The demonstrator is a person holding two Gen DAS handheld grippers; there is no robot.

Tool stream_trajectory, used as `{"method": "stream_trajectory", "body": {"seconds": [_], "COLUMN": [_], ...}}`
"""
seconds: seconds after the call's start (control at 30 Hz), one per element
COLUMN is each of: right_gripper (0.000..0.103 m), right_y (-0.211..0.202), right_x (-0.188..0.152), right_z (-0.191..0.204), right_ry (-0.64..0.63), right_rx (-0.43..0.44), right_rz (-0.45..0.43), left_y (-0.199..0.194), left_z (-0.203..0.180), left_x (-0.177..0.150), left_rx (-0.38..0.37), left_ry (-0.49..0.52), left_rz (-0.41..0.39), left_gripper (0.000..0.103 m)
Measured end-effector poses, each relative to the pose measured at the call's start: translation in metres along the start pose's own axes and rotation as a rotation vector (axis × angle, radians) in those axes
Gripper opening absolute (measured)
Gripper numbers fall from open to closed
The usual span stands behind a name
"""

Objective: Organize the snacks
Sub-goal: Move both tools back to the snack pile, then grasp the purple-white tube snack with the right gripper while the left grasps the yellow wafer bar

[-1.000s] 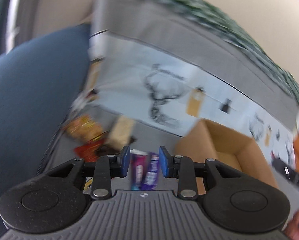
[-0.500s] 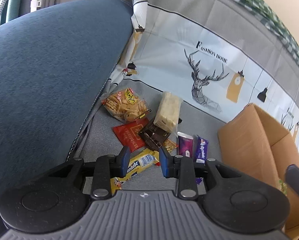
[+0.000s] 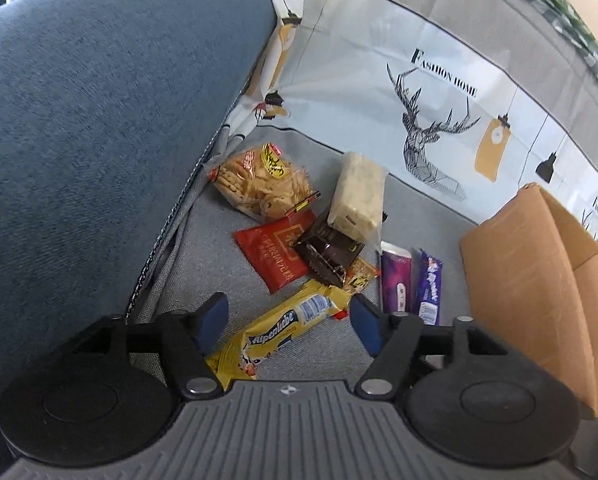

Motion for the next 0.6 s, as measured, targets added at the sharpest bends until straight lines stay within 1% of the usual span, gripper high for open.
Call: {"method": "stream_trajectory", "body": {"seconds": [0.13,0.2,0.27,0.3,0.37,0.5,0.6], "right_gripper": [0.055,0.055,0.053,0.049,0.035,0.026,0.024], "right_y": [0.024,0.028,0.028,0.028,0.028,0.025,0.017], "right_x": [-0.008,-0.008,-0.010,-0.011,-0.012,-0.012,-0.012], "right_z": [-0.006,-0.007,-0.003,-0.002,0.001,0.004,0.006], "right_ry": [0.019,0.008,-0.036,-0.054,-0.089,-0.117,-0.133], "right_rx": [-0.045,-0.055,-0.060,-0.060,-0.043,0.002,0.028], "right_rz": [0.056,0.049,0.042,0.040,0.039,0.048,0.047], "left_y": [0.013,0.019,0.023,0.024,0.027,0.030,0.029], "left_z": [-0.001,-0.001,-0.002,-0.002,-0.002,-0.001,0.001], "left_x": [-0.003,-0.005,-0.006,-0.007,-0.009,-0.016,-0.017], "left_rx": [0.000,0.004,0.005,0.003,0.003,0.011,0.009], "left_ry": [0.016,0.026,0.029,0.027,0.027,0.034,0.026], "left_rz": [0.042,0.057,0.072,0.079,0.092,0.127,0.135], "left_gripper": [0.078,0.079,0.079,0.079,0.079,0.079,0.079]}}
Point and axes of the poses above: each gripper's, at about its wrist camera, not at the fingertips, and y roughly the way its jaws point, z to its left, x to its top, the point moved 9 cm from there along y, roughly the way its jaws point, and after that the axes turned 6 degrees about y, right-handed, at the moved point
